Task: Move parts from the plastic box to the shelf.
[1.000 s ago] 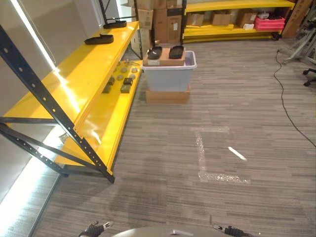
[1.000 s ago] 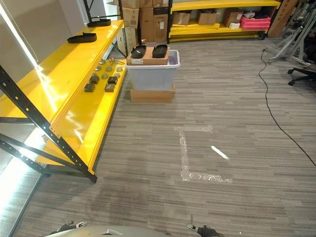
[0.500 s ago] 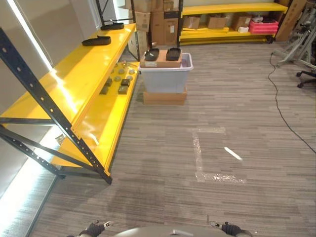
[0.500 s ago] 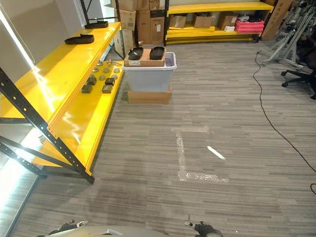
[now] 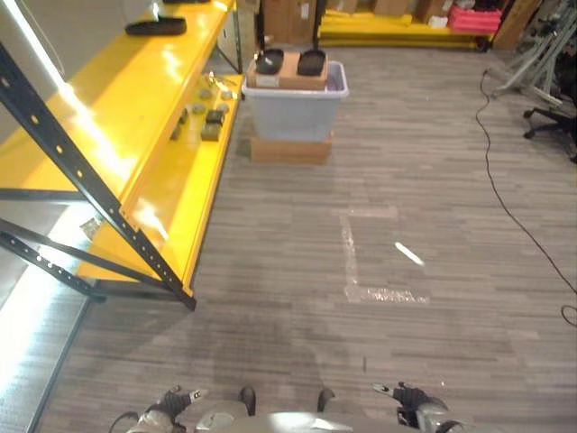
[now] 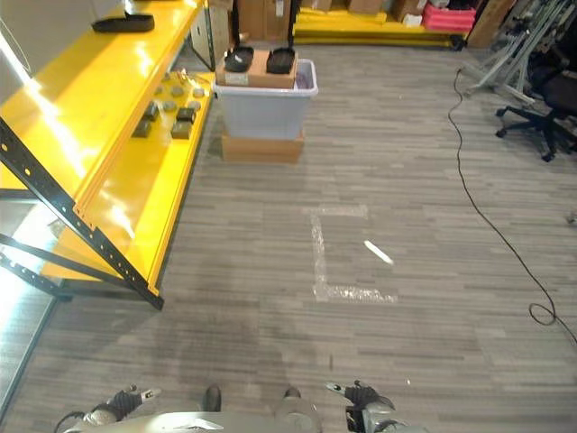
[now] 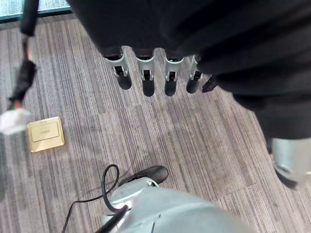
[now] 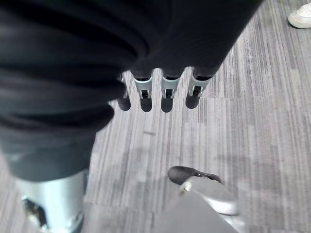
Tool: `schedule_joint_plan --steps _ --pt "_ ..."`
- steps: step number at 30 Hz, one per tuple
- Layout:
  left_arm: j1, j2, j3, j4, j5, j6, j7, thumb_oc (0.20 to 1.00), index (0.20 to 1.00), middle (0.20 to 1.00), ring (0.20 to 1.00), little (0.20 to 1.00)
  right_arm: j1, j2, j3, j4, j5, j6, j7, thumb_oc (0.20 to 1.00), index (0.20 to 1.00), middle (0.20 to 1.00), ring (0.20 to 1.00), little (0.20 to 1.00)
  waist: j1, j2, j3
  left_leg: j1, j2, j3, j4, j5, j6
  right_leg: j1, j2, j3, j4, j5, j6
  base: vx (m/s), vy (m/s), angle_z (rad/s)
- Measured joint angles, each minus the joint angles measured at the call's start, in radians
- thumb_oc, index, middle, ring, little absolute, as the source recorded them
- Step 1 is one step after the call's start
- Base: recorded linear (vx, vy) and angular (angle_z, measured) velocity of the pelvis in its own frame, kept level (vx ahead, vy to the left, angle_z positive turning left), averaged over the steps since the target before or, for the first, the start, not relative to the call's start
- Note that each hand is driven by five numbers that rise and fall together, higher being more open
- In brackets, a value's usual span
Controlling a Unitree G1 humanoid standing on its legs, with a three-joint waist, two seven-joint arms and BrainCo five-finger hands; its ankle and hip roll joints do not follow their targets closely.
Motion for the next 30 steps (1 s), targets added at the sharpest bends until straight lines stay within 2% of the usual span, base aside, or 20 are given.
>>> schedule_joint_plan --steps 4,7,9,10,11,12,14,16,17,18,19,20,21,22,24,25,26,27,28,30 --pt "0.014 0.017 0.004 0.008 0.005 0.000 0.002 1.000 1.000 1.000 1.000 1.000 0.013 0.033 0.002 -0.006 -0.007 -0.002 0.000 1.000 1.000 1.000 1.000 1.000 -0.004 -0.004 -0.005 0.040 0.012 0.027 -0.092 0.030 0.000 -0.012 -0.011 -0.028 -0.131 0.029 0.008 0.13 -0.101 -0.32" --pt "0.006 0.016 0.010 0.013 0.004 0.001 0.003 1.000 1.000 1.000 1.000 1.000 0.004 0.032 0.003 0.001 -0.007 0.000 -0.001 1.000 1.000 1.000 1.000 1.000 -0.022 0.002 -0.001 0.044 0.032 0.016 -0.116 0.040 0.001 -0.054 0.014 0.023 -0.219 0.079 0.015 0.20 -0.125 -0.02" --pt "0.009 0.014 0.010 0.013 0.004 0.001 0.003 1.000 1.000 1.000 1.000 1.000 0.027 0.031 0.002 0.003 -0.007 0.001 -0.002 1.000 1.000 1.000 1.000 1.000 -0.055 -0.006 -0.008 0.062 0.042 -0.024 -0.130 0.041 -0.023 -0.027 0.018 0.049 -0.244 0.127 0.010 0.32 -0.237 0.60" --pt "0.010 -0.002 0.009 0.010 0.004 0.000 0.004 1.000 1.000 1.000 1.000 1.000 0.058 0.027 0.000 0.007 -0.007 0.003 -0.003 1.000 1.000 1.000 1.000 1.000 -0.059 0.019 -0.024 0.085 0.078 -0.053 -0.130 0.023 -0.050 0.005 0.048 0.032 -0.244 0.168 -0.014 0.31 -0.245 0.69" --pt "0.023 -0.026 0.008 0.009 0.003 -0.001 0.008 1.000 1.000 1.000 1.000 1.000 0.077 0.013 0.001 0.009 -0.007 0.002 -0.004 1.000 1.000 1.000 1.000 1.000 -0.059 0.059 -0.060 0.095 0.124 -0.062 -0.129 0.006 -0.063 0.030 0.092 0.004 -0.258 0.147 -0.036 0.29 -0.258 0.49" --pt "0.035 -0.040 0.007 0.007 -0.003 -0.001 0.008 1.000 1.000 1.000 1.000 1.000 0.085 0.002 0.001 0.007 -0.007 0.002 -0.003 1.000 1.000 1.000 1.000 1.000 -0.059 0.076 -0.079 0.103 0.147 -0.064 -0.124 0.011 -0.071 0.056 0.117 -0.010 -0.281 0.142 -0.047 0.24 -0.241 0.25" --pt "0.039 -0.058 0.008 0.004 -0.015 -0.001 0.009 1.000 1.000 1.000 1.000 1.000 0.079 -0.015 0.000 0.003 -0.007 0.001 -0.004 1.000 1.000 1.000 1.000 1.000 -0.053 0.084 -0.092 0.090 0.157 -0.082 -0.047 0.017 -0.075 0.112 0.137 -0.032 -0.322 0.143 -0.069 0.23 -0.245 0.19" --pt "0.039 -0.067 0.005 -0.009 -0.026 -0.002 0.010 1.000 1.000 1.000 1.000 1.000 0.068 -0.025 0.005 0.002 -0.007 -0.002 -0.008 1.000 1.000 1.000 1.000 1.000 -0.031 0.064 -0.096 0.040 0.150 -0.123 0.078 0.030 -0.096 0.133 0.142 -0.040 -0.328 0.119 -0.095 0.22 -0.276 0.13" --pt "0.037 -0.067 0.006 -0.013 -0.035 -0.010 0.011 1.000 1.000 1.000 1.000 1.000 0.054 -0.019 0.031 0.000 -0.007 -0.002 -0.015 1.000 1.000 1.000 1.000 1.000 -0.005 0.036 -0.096 -0.032 0.131 -0.168 0.228 0.055 -0.136 0.146 0.145 -0.043 -0.328 0.102 -0.122 0.15 -0.210 0.15" --pt "0.029 -0.067 0.006 -0.014 -0.043 -0.012 0.012 1.000 1.000 1.000 1.000 1.000 0.047 -0.018 0.041 -0.001 -0.008 -0.003 -0.015 1.000 1.000 1.000 1.000 1.000 0.004 0.023 -0.091 -0.081 0.116 -0.190 0.319 0.074 -0.156 0.154 0.145 -0.051 -0.322 0.099 -0.140 0.16 -0.189 0.20" --pt "0.006 -0.062 0.010 -0.024 -0.048 -0.013 0.013 1.000 1.000 1.000 1.000 1.000 0.044 -0.018 0.062 0.006 -0.008 -0.012 -0.015 1.000 1.000 1.000 1.000 1.000 0.009 0.006 -0.079 -0.147 0.091 -0.233 0.446 0.097 -0.162 0.164 0.140 -0.067 -0.321 0.109 -0.156 0.11 -0.078 0.12" --pt "0.013 -0.054 0.011 -0.030 -0.058 -0.015 0.015 1.000 1.000 1.000 1.000 1.000 0.022 -0.020 0.080 0.010 -0.008 -0.013 -0.016 1.000 1.000 1.000 1.000 1.000 0.021 -0.008 -0.075 -0.202 0.076 -0.251 0.513 0.081 -0.161 0.171 0.141 -0.068 -0.321 0.105 -0.156 0.18 -0.095 0.05" --pt "0.018 -0.050 0.021 -0.032 -0.064 -0.014 0.015 1.000 1.000 1.000 1.000 1.000 0.015 -0.023 0.080 0.002 -0.008 -0.015 -0.018 1.000 1.000 1.000 1.000 1.000 0.025 -0.013 -0.073 -0.226 0.076 -0.239 0.514 0.082 -0.159 0.169 0.141 -0.075 -0.321 0.101 -0.161 0.31 -0.049 0.03" --pt "0.018 -0.047 0.021 -0.033 -0.064 -0.014 0.015 1.000 1.000 1.000 1.000 1.000 0.001 -0.029 0.080 0.002 -0.008 -0.020 -0.021 1.000 1.000 1.000 1.000 1.000 0.024 -0.016 -0.070 -0.255 0.080 -0.218 0.488 0.083 -0.156 0.169 0.141 -0.083 -0.321 0.088 -0.159 0.25 -0.020 0.35" --pt "0.017 -0.039 0.007 -0.070 -0.063 -0.017 0.015 1.000 1.000 1.000 1.000 1.000 -0.039 -0.058 0.078 0.007 -0.008 -0.014 -0.024 1.000 1.000 1.000 1.000 1.000 0.030 -0.013 -0.035 -0.281 0.072 -0.134 0.182 0.083 -0.156 0.163 0.152 -0.085 -0.321 0.063 -0.133 0.19 0.014 0.25" --pt "0.025 -0.041 0.004 -0.075 -0.063 -0.020 0.015 1.000 1.000 1.000 1.000 1.000 -0.045 -0.069 0.076 0.008 -0.008 -0.015 -0.025 1.000 1.000 1.000 1.000 1.000 0.033 -0.003 -0.026 -0.272 0.063 -0.141 0.104 0.098 -0.146 0.162 0.162 -0.091 -0.321 0.079 -0.154 0.28 0.056 -0.22" --pt "0.034 -0.041 0.003 -0.071 -0.063 -0.015 0.015 1.000 1.000 1.000 1.000 1.000 -0.054 -0.072 0.076 0.009 -0.008 -0.016 -0.025 1.000 1.000 1.000 1.000 1.000 0.035 0.005 -0.021 -0.274 0.059 -0.141 0.101 0.111 -0.140 0.165 0.174 -0.091 -0.321 0.081 -0.157 0.45 0.127 -0.41" --pt "0.055 -0.035 0.005 -0.041 -0.063 -0.019 0.014 1.000 1.000 1.000 1.000 1.000 -0.092 -0.066 0.088 0.004 -0.008 -0.018 -0.035 1.000 1.000 1.000 1.000 1.000 0.046 0.014 -0.013 -0.254 0.025 -0.184 -0.042 0.128 -0.137 0.180 0.202 -0.054 -0.324 0.039 -0.137 0.34 0.144 -0.47" --pt "0.055 -0.035 0.008 -0.027 -0.062 -0.019 0.014 1.000 1.000 1.000 1.000 1.000 -0.105 -0.065 0.088 0.005 -0.008 -0.018 -0.038 1.000 1.000 1.000 1.000 1.000 0.053 0.018 -0.005 -0.247 0.012 -0.193 -0.100 0.144 -0.130 0.186 0.212 -0.047 -0.327 0.035 -0.134 0.26 0.122 -0.54" --pt "0.062 -0.034 0.039 0.018 -0.062 -0.013 0.012 1.000 1.000 1.000 1.000 1.000 -0.127 -0.050 0.089 0.005 -0.019 -0.019 -0.038 1.000 1.000 1.000 1.000 1.000 0.065 0.028 0.001 -0.243 0.000 -0.176 -0.118 0.178 -0.099 0.205 0.234 -0.020 -0.323 0.026 -0.136 0.19 0.119 -0.51"
